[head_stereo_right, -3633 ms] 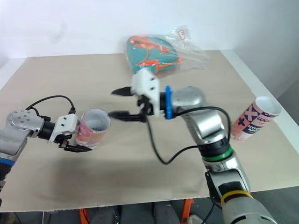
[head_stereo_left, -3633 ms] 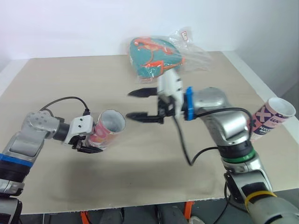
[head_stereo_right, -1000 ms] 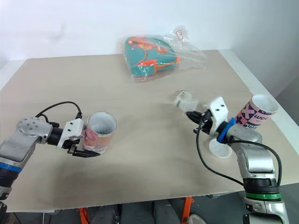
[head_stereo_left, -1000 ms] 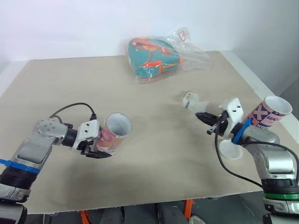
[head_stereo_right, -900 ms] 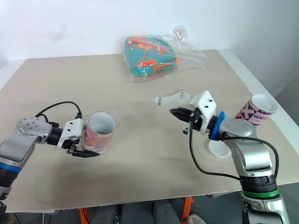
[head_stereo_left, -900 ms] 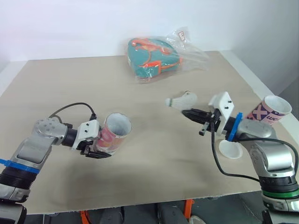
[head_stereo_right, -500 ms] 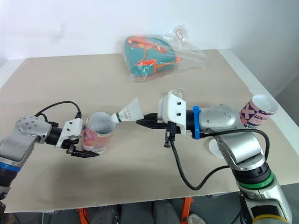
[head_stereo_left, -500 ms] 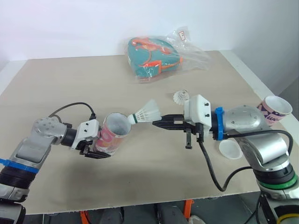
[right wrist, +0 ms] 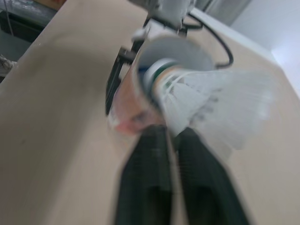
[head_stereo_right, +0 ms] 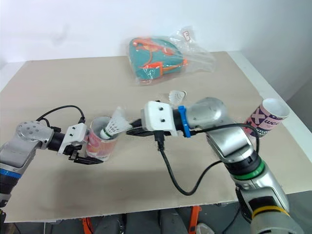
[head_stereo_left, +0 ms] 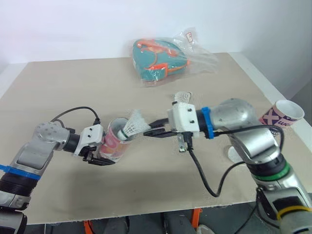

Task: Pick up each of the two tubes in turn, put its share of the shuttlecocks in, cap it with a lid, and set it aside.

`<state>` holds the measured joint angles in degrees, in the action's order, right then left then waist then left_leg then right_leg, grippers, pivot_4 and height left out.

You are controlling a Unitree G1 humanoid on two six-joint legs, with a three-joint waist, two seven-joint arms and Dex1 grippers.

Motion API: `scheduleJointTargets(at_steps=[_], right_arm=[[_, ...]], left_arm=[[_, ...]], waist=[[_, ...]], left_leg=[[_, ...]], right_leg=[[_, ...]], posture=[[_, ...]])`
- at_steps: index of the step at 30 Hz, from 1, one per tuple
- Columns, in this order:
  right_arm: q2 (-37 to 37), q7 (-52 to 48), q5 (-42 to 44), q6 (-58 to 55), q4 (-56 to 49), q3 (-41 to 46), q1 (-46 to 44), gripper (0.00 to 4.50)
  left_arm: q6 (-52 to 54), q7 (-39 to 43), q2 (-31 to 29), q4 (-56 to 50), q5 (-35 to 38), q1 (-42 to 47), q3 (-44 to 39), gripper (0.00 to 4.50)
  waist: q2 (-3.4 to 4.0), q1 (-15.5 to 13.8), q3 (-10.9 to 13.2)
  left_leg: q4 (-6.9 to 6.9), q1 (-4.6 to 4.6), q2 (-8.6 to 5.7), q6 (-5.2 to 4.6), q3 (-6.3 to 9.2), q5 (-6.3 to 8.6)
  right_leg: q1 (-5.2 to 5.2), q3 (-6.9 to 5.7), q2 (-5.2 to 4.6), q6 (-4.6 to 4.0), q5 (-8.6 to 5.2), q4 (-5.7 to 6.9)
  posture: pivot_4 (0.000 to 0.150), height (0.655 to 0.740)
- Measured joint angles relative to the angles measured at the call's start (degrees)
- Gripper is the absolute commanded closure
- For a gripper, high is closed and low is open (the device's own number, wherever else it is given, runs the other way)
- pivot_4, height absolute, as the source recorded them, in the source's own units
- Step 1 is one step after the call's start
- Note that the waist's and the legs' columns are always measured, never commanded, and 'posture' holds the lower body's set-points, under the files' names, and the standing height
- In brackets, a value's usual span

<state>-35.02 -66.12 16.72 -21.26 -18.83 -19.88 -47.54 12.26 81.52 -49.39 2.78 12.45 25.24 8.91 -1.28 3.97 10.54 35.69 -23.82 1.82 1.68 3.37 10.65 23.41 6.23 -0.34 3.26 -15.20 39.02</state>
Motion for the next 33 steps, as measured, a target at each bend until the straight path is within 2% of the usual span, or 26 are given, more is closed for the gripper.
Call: scheduleJointTargets(at_steps=[3, 8, 10, 13, 20, 26, 33], right_arm=[[0.4, -0.3, -0.2, 0.1, 0.9, 0.0, -0.7, 1.27], [0.2, -1.5, 0.8, -1.2, 1.5, 0.4, -0.7, 1.27], [0.4, -1.1, 2.9, -1.8, 4.4, 3.6, -0.5, 1.27], [0.3, 1.7, 3.3, -2.5, 13.1, 9.2, -0.1, 1.27], [3.6, 9.8, 0.3, 0.4, 32.4, 13.9, 1.5, 1.27], [9.3, 21.7, -8.1, 7.8, 48.6, 13.4, 1.6, 1.27], [12.9, 26.3, -12.5, 14.4, 62.1, 13.4, -2.2, 1.27]], left_arm=[[0.0, 0.0, 0.3, 0.0, 0.0, 0.0, 0.0, 1.42], [0.0, -0.1, 0.3, 0.0, 0.0, 0.0, 0.0, 1.42], [0.0, -0.2, 0.4, 0.0, 0.0, 0.0, 0.0, 1.42], [0.0, -0.4, 0.5, -0.1, 0.0, -0.1, 0.0, 1.42], [0.1, -0.4, 0.5, -0.3, 0.0, -0.2, -0.1, 1.42], [0.1, -0.4, 0.5, -0.7, 0.0, -0.5, -0.3, 1.42], [0.1, -0.5, 0.5, -1.1, 0.0, -0.7, -0.4, 1.42]], waist=[[-0.01, -0.1, 0.0], [0.0, 0.0, 0.0], [-0.01, 0.0, 0.0], [-0.03, 0.0, 0.0], [-0.02, 0.1, 0.0], [-0.01, 0.1, 0.0], [0.01, 0.2, 0.0]], left_leg=[[0.03, -0.07, -0.03, 0.0, 0.03, 0.0], [0.01, -0.07, -0.04, 0.0, 0.06, 0.0], [0.05, -0.07, -0.05, 0.0, 0.06, 0.0], [0.14, -0.07, -0.06, 0.0, 0.03, 0.0], [0.08, -0.05, -0.08, 0.0, 0.02, 0.0], [0.04, -0.07, -0.11, 0.0, 0.01, 0.0], [0.04, -0.07, -0.14, 0.0, 0.01, 0.0]], right_leg=[[-0.01, -0.02, -0.05, 0.03, -0.02, -0.02], [-0.01, -0.05, -0.06, 0.01, -0.03, -0.02], [-0.03, -0.05, -0.06, 0.03, -0.01, -0.02], [-0.06, -0.03, -0.09, 0.06, 0.05, -0.02], [-0.06, 0.0, -0.07, 0.04, 0.02, -0.01], [-0.04, 0.03, -0.08, 0.03, 0.03, -0.02], [-0.05, 0.06, -0.1, 0.03, 0.05, -0.02]], posture=[[0.15, 0.7387], [0.15, 0.7387], [0.15, 0.7387], [0.15, 0.7387], [0.15, 0.7387], [0.15, 0.7387], [0.15, 0.7387]])
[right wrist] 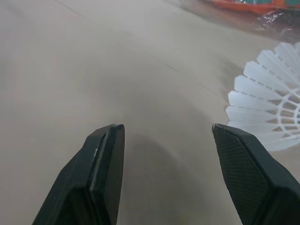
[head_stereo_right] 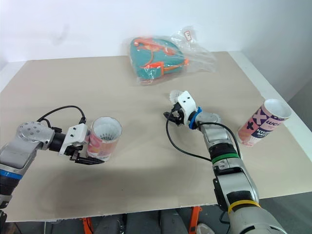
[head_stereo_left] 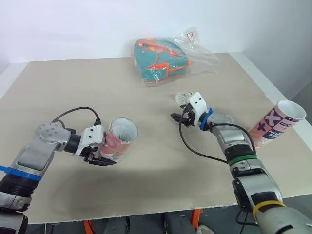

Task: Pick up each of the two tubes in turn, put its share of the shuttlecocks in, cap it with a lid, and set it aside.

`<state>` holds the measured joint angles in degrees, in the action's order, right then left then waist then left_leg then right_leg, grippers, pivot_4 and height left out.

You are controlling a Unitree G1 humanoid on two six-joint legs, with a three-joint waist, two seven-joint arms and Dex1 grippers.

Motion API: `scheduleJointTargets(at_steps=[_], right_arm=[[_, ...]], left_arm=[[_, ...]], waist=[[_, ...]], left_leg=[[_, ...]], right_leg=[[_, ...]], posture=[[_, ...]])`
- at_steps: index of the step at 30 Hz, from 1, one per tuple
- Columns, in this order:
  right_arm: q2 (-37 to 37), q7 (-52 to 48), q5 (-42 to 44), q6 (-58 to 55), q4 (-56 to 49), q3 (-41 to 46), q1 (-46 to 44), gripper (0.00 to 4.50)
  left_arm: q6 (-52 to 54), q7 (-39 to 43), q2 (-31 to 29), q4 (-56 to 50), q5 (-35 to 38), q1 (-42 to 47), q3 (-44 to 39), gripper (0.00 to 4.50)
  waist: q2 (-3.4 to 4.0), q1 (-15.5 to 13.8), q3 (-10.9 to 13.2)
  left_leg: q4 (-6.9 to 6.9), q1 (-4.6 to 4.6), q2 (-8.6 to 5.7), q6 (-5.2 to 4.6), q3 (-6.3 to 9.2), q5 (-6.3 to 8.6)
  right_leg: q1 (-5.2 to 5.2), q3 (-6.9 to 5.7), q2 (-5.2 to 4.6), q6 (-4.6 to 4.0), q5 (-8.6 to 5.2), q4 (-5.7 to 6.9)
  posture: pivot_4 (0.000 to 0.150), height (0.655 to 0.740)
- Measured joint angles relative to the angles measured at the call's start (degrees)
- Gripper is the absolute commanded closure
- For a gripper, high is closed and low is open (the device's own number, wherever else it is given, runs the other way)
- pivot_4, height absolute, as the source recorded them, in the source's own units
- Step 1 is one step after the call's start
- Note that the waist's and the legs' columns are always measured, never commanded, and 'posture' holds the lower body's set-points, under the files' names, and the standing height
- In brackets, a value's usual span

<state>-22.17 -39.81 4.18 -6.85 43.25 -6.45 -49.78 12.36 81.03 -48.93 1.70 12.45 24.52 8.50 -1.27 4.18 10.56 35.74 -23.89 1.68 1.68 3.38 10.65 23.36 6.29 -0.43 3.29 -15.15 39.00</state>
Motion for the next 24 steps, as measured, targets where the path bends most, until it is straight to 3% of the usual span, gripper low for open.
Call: scheduleJointTargets(at_steps=[11, 24], right_arm=[[1.2, 5.2, -2.8, 8.2, 12.7, 1.0, -5.0, 1.27], [-2.7, 11.0, -3.8, 10.5, 16.9, 5.4, -7.1, 1.27]], left_arm=[[0.3, -0.9, 0.0, -1.0, 0.4, -1.2, -0.6, 1.42], [0.6, -1.3, -0.2, -1.8, 0.4, -1.7, -0.8, 1.42]], waist=[[0.0, 0.0, 0.0], [0.01, 0.1, 0.0]], left_leg=[[-0.02, 0.0, -0.01, 0.0, 0.0, 0.0], [-0.06, 0.02, -0.03, 0.0, 0.0, 0.0]], right_leg=[[-0.02, 0.0, -0.01, -0.16, 0.08, -0.01], [-0.01, 0.02, -0.02, -0.28, 0.15, -0.02]], posture=[[0.15, 0.7387], [0.15, 0.7387]])
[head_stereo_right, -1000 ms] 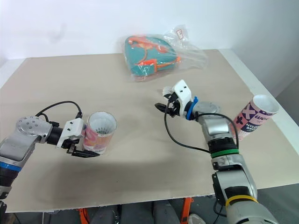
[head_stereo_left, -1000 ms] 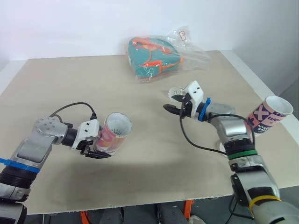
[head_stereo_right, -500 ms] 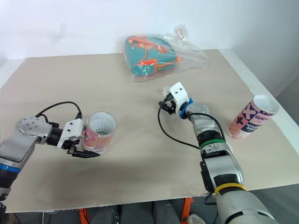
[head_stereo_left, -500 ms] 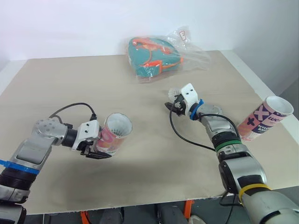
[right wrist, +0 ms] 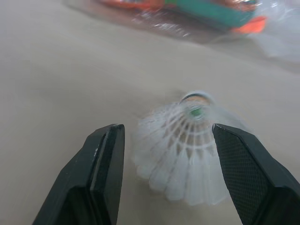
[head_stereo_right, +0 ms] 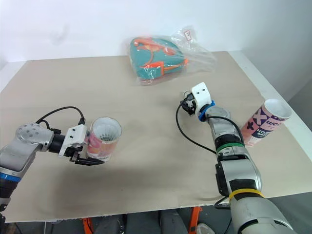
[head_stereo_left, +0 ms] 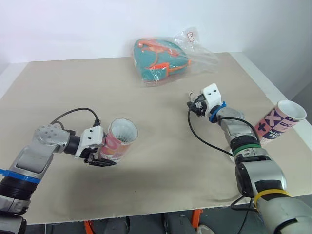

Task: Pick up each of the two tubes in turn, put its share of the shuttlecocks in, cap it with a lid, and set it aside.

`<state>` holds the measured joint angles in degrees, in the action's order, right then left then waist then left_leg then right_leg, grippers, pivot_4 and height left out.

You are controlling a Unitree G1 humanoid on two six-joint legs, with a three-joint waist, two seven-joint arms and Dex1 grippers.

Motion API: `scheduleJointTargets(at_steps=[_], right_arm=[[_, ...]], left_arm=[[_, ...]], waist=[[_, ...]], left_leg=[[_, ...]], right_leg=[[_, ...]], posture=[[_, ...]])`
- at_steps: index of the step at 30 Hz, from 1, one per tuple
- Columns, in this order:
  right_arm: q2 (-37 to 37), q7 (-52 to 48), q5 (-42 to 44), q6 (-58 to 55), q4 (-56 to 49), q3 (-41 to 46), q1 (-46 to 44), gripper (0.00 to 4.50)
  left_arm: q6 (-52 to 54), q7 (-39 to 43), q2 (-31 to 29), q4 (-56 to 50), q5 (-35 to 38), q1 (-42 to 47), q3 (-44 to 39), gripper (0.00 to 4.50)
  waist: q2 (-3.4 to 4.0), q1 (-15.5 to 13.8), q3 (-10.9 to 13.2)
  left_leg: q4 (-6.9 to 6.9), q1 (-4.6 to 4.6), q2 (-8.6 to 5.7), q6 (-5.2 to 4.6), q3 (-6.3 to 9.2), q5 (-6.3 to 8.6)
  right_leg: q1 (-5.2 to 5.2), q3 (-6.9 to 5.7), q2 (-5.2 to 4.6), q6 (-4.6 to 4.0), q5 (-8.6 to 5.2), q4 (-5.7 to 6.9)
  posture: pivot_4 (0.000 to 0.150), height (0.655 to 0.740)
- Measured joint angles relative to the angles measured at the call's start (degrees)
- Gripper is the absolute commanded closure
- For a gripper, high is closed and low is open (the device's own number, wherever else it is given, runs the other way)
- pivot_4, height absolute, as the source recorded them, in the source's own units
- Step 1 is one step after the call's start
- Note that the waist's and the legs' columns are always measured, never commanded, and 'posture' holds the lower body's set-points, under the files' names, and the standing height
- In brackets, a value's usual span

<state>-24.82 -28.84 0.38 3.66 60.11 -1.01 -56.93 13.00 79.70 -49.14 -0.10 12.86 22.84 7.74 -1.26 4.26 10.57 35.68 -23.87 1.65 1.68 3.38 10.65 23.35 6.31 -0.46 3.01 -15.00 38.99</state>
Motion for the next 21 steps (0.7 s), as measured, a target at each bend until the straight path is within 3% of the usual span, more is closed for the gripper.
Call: scheduleJointTargets(at_steps=[10, 13, 18, 21], right_arm=[[-0.1, 3.1, 0.4, -1.2, 2.4, 2.2, -0.6, 1.27], [-0.2, 5.7, 0.8, -2.8, 5.0, 4.2, -2.2, 2.05], [0.0, 6.8, 1.6, -3.8, 6.8, 6.0, -3.7, 4.46], [0.4, 7.0, 1.5, -3.8, 7.4, 6.0, -3.8, 4.46]], left_arm=[[0.7, -0.1, 0.0, -0.3, 0.1, 0.0, 0.0, 1.42], [0.9, -0.1, 0.0, -0.4, 0.1, 0.0, 0.0, 1.42], [0.9, -0.1, 0.0, -0.4, 0.1, 0.0, 0.0, 1.42], [0.9, -0.1, 0.0, -0.4, 0.1, 0.0, 0.0, 1.42]], waist=[[0.01, 0.0, 0.0], [0.02, 0.0, 0.0], [0.02, 0.0, 0.0], [0.02, 0.0, 0.0]], left_leg=[[0.0, -0.01, -0.01, 0.0, 0.0, 0.0], [-0.01, -0.01, -0.02, 0.0, -0.01, 0.0], [-0.01, 0.0, -0.02, 0.0, -0.01, 0.0], [-0.02, 0.0, -0.02, 0.0, -0.01, 0.0]], right_leg=[[0.0, 0.01, -0.01, 0.0, 0.0, 0.0], [0.0, 0.02, -0.01, 0.0, 0.0, 0.0], [0.0, 0.02, -0.01, 0.0, 0.0, 0.0], [0.0, 0.02, -0.01, 0.0, 0.0, 0.0]], posture=[[0.15, 0.7387], [0.15, 0.7387], [0.15, 0.7387], [0.15, 0.7387]])
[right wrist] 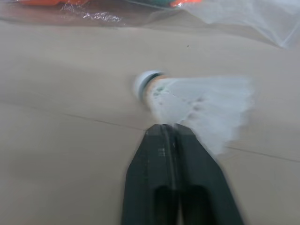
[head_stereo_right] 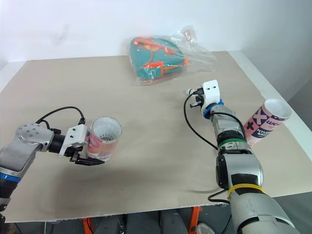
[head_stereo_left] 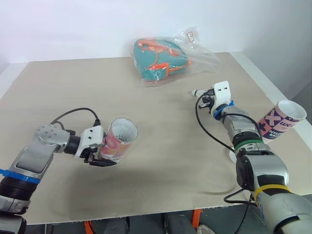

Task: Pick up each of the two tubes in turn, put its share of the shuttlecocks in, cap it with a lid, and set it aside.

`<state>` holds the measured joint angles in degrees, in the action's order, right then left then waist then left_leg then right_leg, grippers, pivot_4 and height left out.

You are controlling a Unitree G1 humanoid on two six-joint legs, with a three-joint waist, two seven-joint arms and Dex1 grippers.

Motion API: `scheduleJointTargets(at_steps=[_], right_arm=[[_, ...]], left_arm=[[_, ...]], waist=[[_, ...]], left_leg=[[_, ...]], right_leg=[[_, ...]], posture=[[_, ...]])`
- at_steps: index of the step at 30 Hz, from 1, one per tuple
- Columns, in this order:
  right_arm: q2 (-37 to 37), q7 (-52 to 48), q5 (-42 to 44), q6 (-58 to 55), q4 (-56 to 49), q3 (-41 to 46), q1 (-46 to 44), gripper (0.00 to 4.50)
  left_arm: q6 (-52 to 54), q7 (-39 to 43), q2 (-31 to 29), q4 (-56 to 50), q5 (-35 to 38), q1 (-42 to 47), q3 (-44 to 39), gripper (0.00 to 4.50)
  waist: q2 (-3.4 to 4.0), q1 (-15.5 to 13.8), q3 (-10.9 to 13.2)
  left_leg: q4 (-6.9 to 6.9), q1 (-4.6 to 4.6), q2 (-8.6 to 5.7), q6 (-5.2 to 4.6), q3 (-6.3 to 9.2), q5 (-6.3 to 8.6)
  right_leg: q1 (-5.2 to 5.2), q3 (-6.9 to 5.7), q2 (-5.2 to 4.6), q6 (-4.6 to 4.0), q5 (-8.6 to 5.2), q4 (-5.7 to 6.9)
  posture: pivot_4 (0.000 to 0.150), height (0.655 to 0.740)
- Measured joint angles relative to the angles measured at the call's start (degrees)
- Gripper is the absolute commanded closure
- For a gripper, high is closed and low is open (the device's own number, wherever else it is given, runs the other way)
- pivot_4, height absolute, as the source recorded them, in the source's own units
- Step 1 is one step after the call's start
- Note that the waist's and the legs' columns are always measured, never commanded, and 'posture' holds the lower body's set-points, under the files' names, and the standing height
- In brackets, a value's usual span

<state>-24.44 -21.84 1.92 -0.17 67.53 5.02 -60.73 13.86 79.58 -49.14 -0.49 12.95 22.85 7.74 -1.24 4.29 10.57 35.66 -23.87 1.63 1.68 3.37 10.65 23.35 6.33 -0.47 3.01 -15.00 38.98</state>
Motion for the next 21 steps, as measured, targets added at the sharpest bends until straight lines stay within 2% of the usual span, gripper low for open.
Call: scheduleJointTargets(at_steps=[11, 14, 16, 17, 18, 21], right_arm=[[-0.5, -1.2, 0.1, 1.7, -0.7, 0.5, 0.1, 4.46], [-1.4, -11.5, 2.5, 4.0, -14.7, -0.1, 4.7, 4.46], [-3.0, -19.9, 6.8, 1.1, -29.6, -1.0, 9.8, 4.46], [-3.3, -21.5, 7.6, 0.5, -32.2, -1.2, 10.6, 4.46], [-5.9, -27.3, 12.0, -4.9, -45.0, -2.7, 15.2, 4.46], [-10.8, -36.1, 20.4, -15.8, -66.0, -5.6, 20.6, 4.46]], left_arm=[[0.0, -0.1, 0.0, 0.0, 0.0, 0.0, 0.0, 1.42], [0.0, -0.2, 0.0, -0.3, 0.1, -0.3, -0.2, 1.42], [0.1, -0.3, 0.1, -0.5, 0.1, -0.4, -0.2, 1.42], [0.1, -0.3, 0.1, -0.5, 0.2, -0.5, -0.3, 1.42], [0.1, -0.3, 0.1, -0.8, 0.1, -0.3, -0.1, 1.42], [0.3, -0.3, 0.1, -0.6, 0.2, -0.4, -0.2, 1.42]], waist=[[0.02, 0.0, 0.0], [0.11, 0.0, 0.1], [0.12, -0.2, 0.1], [0.12, -0.2, 0.1], [0.2, -0.3, 0.1], [0.31, -0.3, 0.1]], left_leg=[[0.0, 0.0, 0.0, 0.0, -0.01, 0.0], [-0.02, -0.01, 0.0, 0.0, -0.01, 0.0], [-0.03, -0.04, 0.01, 0.0, 0.09, 0.0], [-0.02, -0.04, 0.01, -0.01, 0.09, 0.01], [-0.02, -0.16, 0.0, -0.01, 0.17, 0.01], [0.08, -0.14, 0.01, -0.03, 0.16, 0.04]], right_leg=[[0.0, 0.0, 0.0, 0.0, 0.0, 0.0], [0.01, 0.01, 0.0, 0.03, -0.02, 0.0], [0.0, -0.06, 0.0, 0.04, -0.04, 0.0], [0.0, -0.07, 0.0, 0.04, -0.04, 0.0], [0.03, -0.14, -0.02, 0.05, -0.06, 0.0], [0.02, -0.15, -0.01, 0.04, -0.07, 0.01]], posture=[[0.15, 0.7387], [0.15, 0.7387], [0.15, 0.7387], [0.15, 0.7387], [0.15, 0.7387], [0.15, 0.7387]])
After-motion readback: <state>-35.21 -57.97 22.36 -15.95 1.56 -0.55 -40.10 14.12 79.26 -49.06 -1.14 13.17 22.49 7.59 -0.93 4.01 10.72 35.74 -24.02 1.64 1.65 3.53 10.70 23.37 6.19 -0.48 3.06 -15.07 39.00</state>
